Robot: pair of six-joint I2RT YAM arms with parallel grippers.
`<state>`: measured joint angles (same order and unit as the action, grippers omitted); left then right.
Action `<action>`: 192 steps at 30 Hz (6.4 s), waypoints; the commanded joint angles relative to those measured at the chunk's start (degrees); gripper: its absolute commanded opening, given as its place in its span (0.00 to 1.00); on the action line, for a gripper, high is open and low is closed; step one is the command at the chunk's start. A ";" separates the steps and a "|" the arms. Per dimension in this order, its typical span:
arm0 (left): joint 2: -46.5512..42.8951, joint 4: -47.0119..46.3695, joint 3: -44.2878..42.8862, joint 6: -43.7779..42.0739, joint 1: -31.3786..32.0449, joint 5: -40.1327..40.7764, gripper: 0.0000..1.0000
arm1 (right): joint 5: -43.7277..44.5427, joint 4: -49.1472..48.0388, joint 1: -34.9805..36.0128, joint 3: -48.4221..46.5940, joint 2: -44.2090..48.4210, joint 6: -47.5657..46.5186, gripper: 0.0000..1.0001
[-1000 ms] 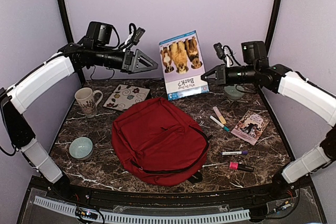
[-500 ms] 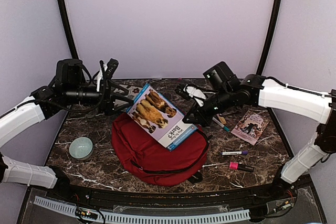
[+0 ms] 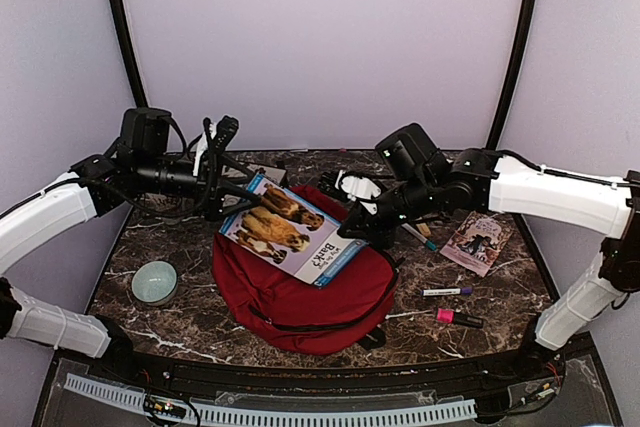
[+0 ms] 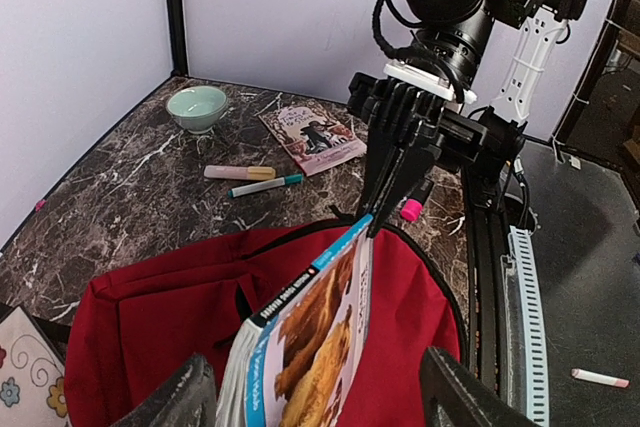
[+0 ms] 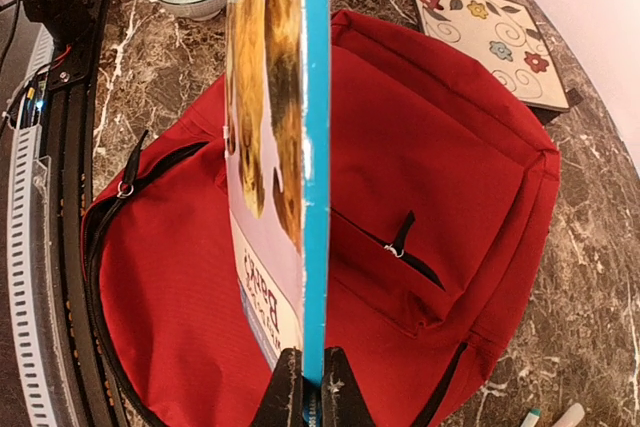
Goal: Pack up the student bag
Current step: Pass from the right arm to the left, then pass from the left arm to the right, then pick up the largest pocket of the bag from the student bag.
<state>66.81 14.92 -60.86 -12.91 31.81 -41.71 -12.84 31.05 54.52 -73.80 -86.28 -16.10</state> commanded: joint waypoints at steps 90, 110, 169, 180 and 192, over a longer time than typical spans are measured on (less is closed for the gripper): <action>38.57 14.74 -43.73 38.90 0.90 22.87 0.99 | -29.44 -33.97 -42.77 23.51 24.77 56.69 0.00; 33.16 25.93 -33.00 18.31 1.95 23.90 0.92 | -1.93 -9.25 -44.77 22.64 32.63 58.92 0.00; 50.06 39.12 -49.12 27.05 39.23 34.38 0.00 | -5.76 18.44 -44.68 34.74 61.09 77.14 0.00; 50.93 32.81 -43.69 33.25 33.76 30.67 0.00 | -7.70 20.78 -44.68 31.81 63.78 76.37 0.00; 58.43 26.69 -45.47 37.95 25.06 28.80 0.00 | -10.53 19.82 -44.66 32.28 64.96 76.43 0.00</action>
<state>123.39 44.49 -105.58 23.86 60.53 -11.94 -21.26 54.13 9.78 -41.25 -22.24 60.49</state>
